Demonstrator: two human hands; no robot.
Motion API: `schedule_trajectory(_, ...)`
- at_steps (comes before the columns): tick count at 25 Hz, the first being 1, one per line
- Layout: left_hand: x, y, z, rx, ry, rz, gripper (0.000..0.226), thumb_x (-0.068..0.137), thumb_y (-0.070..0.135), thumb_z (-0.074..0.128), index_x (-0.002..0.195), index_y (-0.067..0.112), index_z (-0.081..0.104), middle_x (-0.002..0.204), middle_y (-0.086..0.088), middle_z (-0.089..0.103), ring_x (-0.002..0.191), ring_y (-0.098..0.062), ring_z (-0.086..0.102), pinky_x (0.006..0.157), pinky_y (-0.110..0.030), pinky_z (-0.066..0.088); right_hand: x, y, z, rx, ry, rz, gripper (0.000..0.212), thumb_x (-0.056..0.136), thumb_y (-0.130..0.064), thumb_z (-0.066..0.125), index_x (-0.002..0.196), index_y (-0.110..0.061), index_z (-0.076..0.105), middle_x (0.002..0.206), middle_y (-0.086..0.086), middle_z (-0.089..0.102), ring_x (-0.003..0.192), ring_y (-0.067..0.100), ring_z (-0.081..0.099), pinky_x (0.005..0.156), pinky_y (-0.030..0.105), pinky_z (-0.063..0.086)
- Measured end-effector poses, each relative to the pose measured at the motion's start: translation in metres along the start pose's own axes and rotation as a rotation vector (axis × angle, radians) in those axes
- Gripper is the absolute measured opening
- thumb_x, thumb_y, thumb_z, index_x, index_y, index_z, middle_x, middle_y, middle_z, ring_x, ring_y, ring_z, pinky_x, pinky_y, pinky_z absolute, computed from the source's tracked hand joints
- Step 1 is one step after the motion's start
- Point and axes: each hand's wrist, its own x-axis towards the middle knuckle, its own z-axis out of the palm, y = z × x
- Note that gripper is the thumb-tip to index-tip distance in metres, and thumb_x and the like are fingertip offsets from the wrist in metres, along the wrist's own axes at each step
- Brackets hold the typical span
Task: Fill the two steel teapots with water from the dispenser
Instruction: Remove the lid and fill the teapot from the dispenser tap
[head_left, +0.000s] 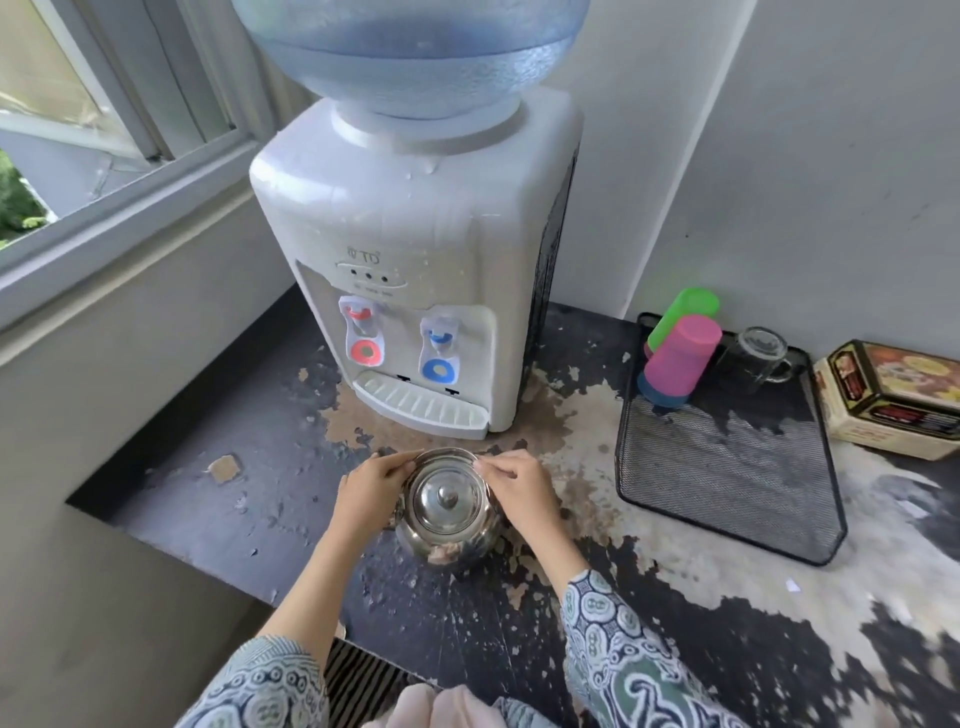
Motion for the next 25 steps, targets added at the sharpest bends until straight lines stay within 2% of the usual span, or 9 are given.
schedule_trajectory(3,-0.011,0.007,0.006,0.094,0.098,0.006,0.029,0.096,0.026,0.042,0.119,0.035,0.057,0.133,-0.002,0.056,0.136,-0.025,0.035,0.114,-0.054,0.014,0.000,-0.003,-0.001,0.047,-0.046,0.021,0.029,0.087,-0.025,0.059,0.113,-0.012,0.064,0.107,0.001,0.064,0.102,0.013,0.058,0.075,0.013,0.041)
schedule_trajectory(6,-0.045,0.006,0.018,0.182,0.234,0.202,0.048,0.094,0.044,0.036,0.139,0.029,0.036,0.150,0.010,0.030,0.143,-0.007,0.007,0.113,-0.042,-0.016,-0.013,-0.005,0.004,-0.150,0.072,-0.198,0.033,0.089,-0.033,0.051,0.119,-0.021,0.055,0.115,-0.004,0.056,0.111,0.013,0.052,0.091,0.027,0.043)
schedule_trajectory(8,-0.064,-0.001,0.029,0.289,0.244,0.297,0.065,0.086,0.062,0.023,0.143,0.031,0.025,0.152,0.017,0.014,0.141,0.001,-0.008,0.108,-0.036,-0.030,-0.025,-0.006,0.010,-0.367,0.103,-0.432,0.040,0.090,-0.041,0.040,0.123,-0.023,0.054,0.126,-0.006,0.056,0.122,0.012,0.047,0.105,0.033,0.033)
schedule_trajectory(10,-0.071,-0.010,0.040,0.384,0.235,0.300,0.078,0.079,0.074,0.014,0.145,0.032,0.015,0.153,0.018,0.003,0.140,-0.001,-0.016,0.103,-0.038,-0.036,-0.031,-0.005,0.018,-0.482,0.004,-0.543,0.048,0.090,-0.045,0.032,0.127,-0.023,0.052,0.136,-0.008,0.052,0.135,0.011,0.036,0.113,0.041,0.017)
schedule_trajectory(12,-0.071,-0.012,0.044,0.422,0.190,0.244,0.089,0.072,0.081,0.012,0.146,0.030,0.007,0.153,0.018,-0.005,0.140,-0.004,-0.017,0.101,-0.043,-0.037,-0.031,-0.003,0.024,-0.551,-0.076,-0.531,0.056,0.087,-0.050,0.026,0.132,-0.024,0.047,0.142,-0.008,0.047,0.139,0.009,0.029,0.116,0.050,0.009)
schedule_trajectory(14,-0.070,-0.010,0.044,0.463,0.149,0.197,0.098,0.065,0.085,0.006,0.145,0.029,0.000,0.152,0.019,-0.014,0.140,-0.003,-0.016,0.099,-0.048,-0.035,-0.028,-0.002,0.026,-0.577,-0.067,-0.504,0.052,0.088,-0.047,0.033,0.133,-0.024,0.046,0.142,-0.008,0.047,0.137,0.009,0.032,0.115,0.054,0.011)
schedule_trajectory(18,-0.071,-0.005,0.039,0.503,0.097,0.153,0.107,0.053,0.088,-0.014,0.145,0.034,-0.007,0.146,0.024,-0.024,0.143,-0.007,-0.008,0.098,-0.055,-0.029,-0.026,0.002,0.030,-0.676,0.078,-0.597,0.047,0.076,-0.034,0.071,0.118,-0.017,0.059,0.118,0.000,0.068,0.113,0.011,0.061,0.105,0.058,0.035)
schedule_trajectory(20,-0.072,-0.002,0.037,0.483,0.087,0.137,0.101,0.057,0.087,-0.011,0.145,0.037,-0.005,0.147,0.028,-0.021,0.144,-0.007,-0.003,0.100,-0.058,-0.026,-0.024,0.005,0.033,-0.694,0.128,-0.636,0.049,0.069,-0.032,0.077,0.113,-0.015,0.062,0.107,0.001,0.072,0.103,0.011,0.066,0.101,0.056,0.038)
schedule_trajectory(25,-0.071,0.000,0.034,0.472,0.095,0.112,0.100,0.056,0.085,-0.015,0.144,0.041,-0.001,0.152,0.027,-0.009,0.142,-0.004,0.008,0.101,-0.067,-0.018,-0.025,0.007,0.039,-0.609,0.139,-0.635,0.051,0.064,-0.017,0.081,0.111,-0.008,0.063,0.102,0.008,0.073,0.097,0.018,0.068,0.101,0.042,0.038)
